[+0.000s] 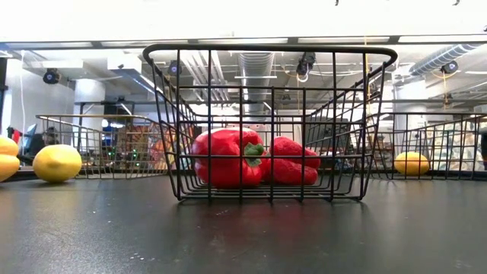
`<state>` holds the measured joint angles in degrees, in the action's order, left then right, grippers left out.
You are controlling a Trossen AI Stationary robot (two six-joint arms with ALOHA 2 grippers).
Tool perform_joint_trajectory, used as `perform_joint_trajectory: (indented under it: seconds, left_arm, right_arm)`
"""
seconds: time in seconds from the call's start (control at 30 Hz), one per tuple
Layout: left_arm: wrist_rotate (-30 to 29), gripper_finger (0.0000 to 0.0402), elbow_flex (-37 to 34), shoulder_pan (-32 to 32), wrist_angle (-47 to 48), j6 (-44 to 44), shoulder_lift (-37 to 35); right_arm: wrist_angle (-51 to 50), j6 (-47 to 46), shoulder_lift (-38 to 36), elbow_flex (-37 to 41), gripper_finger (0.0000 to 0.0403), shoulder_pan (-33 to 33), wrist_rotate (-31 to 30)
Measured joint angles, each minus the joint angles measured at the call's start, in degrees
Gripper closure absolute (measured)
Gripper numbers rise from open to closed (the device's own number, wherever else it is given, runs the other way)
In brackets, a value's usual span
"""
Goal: Sort produce into baskets
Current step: Put the bottom lemon into the right wire basket
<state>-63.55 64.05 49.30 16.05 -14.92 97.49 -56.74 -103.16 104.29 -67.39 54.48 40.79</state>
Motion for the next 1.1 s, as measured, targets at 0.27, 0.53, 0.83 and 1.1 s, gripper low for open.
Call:
perform_joint_trajectory:
  seconds: [0.27, 0.53, 0.83, 1.1]
  left_arm:
    - [-0.04, 0.0051, 0.00, 0.00, -0.02, -0.11, 0.00]
    - [-0.09, 0.0051, 0.00, 0.00, -0.07, -0.16, 0.00]
    - [-0.11, 0.0051, -0.01, 0.00, -0.04, -0.57, 0.02]
    - [-0.11, 0.0051, -0.02, 0.00, 0.00, -0.63, 0.17]
  right_arm:
    - [-1.10, -0.75, -0.02, -3.64, 0.0034, -1.79, -8.14]
    - [-9.63, 12.27, -0.02, -10.20, 0.0033, -3.91, -11.04]
    - [-15.31, 27.88, -0.09, -10.93, 0.0033, -4.28, -21.46]
    - [-16.03, 28.59, -0.02, -4.64, 0.0035, -6.26, -22.82]
